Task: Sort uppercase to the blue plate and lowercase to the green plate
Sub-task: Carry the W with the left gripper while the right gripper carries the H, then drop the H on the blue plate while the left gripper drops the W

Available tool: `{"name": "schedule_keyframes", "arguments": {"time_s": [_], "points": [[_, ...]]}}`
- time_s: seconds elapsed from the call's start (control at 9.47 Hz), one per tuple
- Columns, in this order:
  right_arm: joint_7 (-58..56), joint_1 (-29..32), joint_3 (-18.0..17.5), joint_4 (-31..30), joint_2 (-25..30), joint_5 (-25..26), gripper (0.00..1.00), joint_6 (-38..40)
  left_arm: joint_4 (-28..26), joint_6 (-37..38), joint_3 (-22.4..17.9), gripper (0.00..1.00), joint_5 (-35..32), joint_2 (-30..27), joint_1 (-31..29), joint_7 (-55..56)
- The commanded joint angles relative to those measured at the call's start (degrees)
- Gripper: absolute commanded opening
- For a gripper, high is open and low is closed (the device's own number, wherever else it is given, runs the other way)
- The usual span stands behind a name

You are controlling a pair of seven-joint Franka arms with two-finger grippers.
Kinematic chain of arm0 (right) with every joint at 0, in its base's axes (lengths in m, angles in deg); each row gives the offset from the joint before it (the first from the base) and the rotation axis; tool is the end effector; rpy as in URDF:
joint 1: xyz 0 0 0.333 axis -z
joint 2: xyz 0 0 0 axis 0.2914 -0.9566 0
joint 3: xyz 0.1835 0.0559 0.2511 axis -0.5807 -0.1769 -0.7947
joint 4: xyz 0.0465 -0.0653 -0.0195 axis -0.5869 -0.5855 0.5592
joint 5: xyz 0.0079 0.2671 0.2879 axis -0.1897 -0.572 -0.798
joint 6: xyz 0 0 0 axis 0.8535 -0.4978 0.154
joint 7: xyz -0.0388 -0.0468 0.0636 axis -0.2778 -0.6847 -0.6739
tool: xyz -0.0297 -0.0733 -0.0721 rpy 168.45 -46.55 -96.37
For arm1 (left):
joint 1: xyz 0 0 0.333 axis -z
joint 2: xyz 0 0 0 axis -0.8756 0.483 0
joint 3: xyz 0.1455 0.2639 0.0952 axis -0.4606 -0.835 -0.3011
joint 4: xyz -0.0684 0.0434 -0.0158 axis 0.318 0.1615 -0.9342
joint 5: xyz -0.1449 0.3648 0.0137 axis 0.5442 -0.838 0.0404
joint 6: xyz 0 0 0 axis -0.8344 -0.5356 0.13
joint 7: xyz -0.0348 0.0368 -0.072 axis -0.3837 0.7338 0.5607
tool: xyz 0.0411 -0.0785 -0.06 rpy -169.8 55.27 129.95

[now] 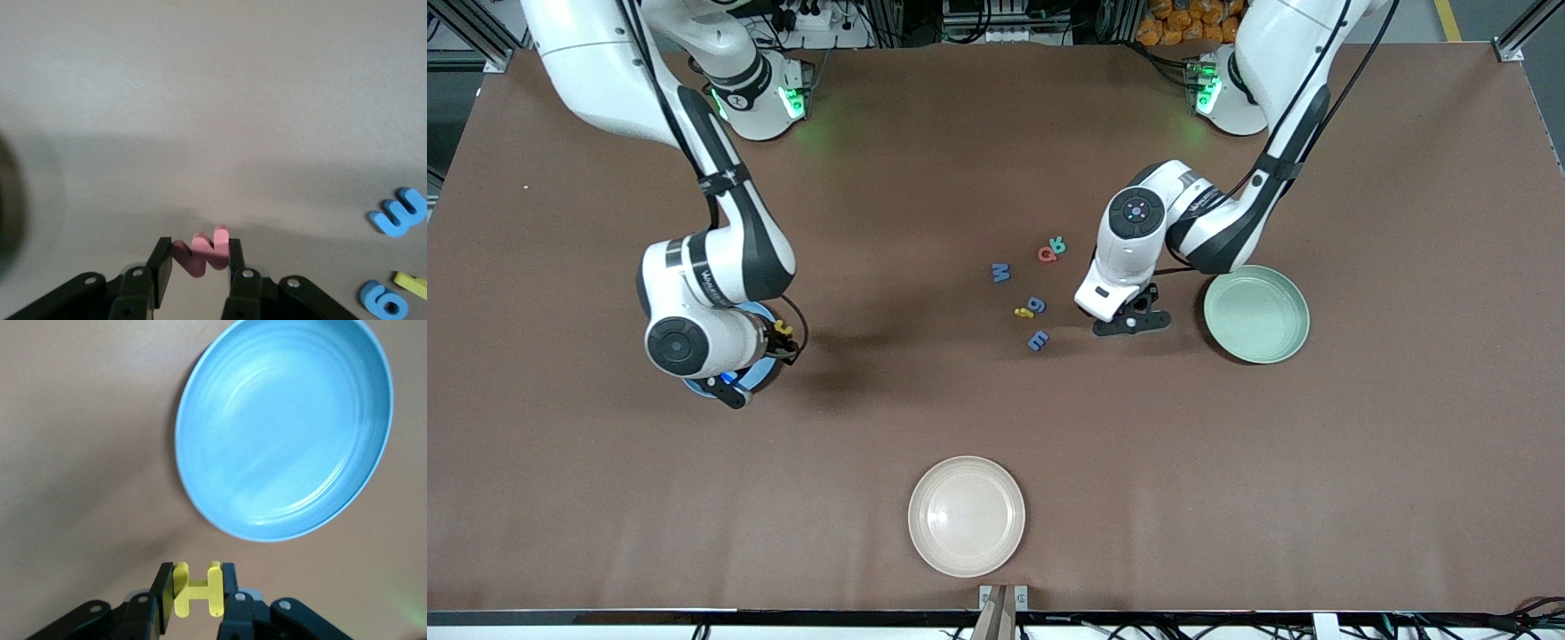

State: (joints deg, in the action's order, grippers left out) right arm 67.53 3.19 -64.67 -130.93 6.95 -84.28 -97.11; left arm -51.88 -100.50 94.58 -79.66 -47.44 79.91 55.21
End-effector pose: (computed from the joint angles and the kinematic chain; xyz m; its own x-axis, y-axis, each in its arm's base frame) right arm 0.6120 0.1263 0.2544 0.7828 -0.5685 -0.2530 -0.5127 -0.8197 0.2555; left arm 0.4928 -0.3371 0.2350 0.9937 0.1044 0.0396 0.1075 -0.9904 -0.0868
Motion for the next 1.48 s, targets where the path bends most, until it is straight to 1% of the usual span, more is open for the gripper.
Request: {"name": "schedule_keyframes", "arguments": {"time_s": [0.0, 0.21, 0.32, 0.42, 0.53, 0.63, 0.84, 1.06, 1.16, 1.37], "points": [[-4.06, 4.85, -0.85, -0.57, 0.02, 1.71, 0.00, 0.49, -0.75, 4.62, 0.38, 0.00, 1.29, -2.96, -2.00, -4.72], [-5.46, 6.88, -0.93, -0.57, -0.94, 3.81, 0.00, 0.31, -0.75, 8.31, 0.47, 0.00, 1.73, -4.89, -4.98, -11.30], [-7.13, 7.68, -0.85, -0.57, -1.47, 3.91, 0.05, 0.23, -0.75, 9.38, 0.38, 0.00, 2.69, -5.69, -6.65, -15.60], [-8.19, 8.90, -0.93, -0.49, -1.65, 3.91, 0.50, 0.14, -0.57, 10.52, 0.38, 0.00, 2.79, -6.22, -8.75, -19.47], [-8.81, 9.00, -0.94, -0.49, -2.08, 3.91, 0.97, 0.14, -0.22, 12.10, 0.38, 0.00, 2.79, -6.40, -10.17, -22.81], [-8.90, 9.00, -0.94, -0.49, -2.00, 3.91, 1.00, 0.40, 0.39, 13.94, 0.30, 0.00, 2.79, -6.40, -11.66, -25.81], [-8.81, 8.57, -1.02, 0.73, -1.30, 3.74, 1.00, 2.41, 1.62, 18.33, 0.30, 0.00, 2.79, -6.40, -14.82, -32.74], [-8.73, 8.22, -1.46, 8.18, -0.59, 2.86, 1.00, 12.39, 1.98, 21.33, 0.21, 0.00, 2.79, -6.40, -17.81, -39.16], [-8.64, 6.56, -1.90, 9.00, -0.51, 2.77, 1.00, 13.49, 1.89, 22.82, 0.21, 0.00, 2.79, -6.14, -19.13, -41.54], [-8.46, 2.87, -2.25, 10.32, 0.10, 2.77, 1.00, 13.76, 1.63, 23.45, 0.12, 0.00, 2.70, -5.61, -20.81, -45.24]]}}
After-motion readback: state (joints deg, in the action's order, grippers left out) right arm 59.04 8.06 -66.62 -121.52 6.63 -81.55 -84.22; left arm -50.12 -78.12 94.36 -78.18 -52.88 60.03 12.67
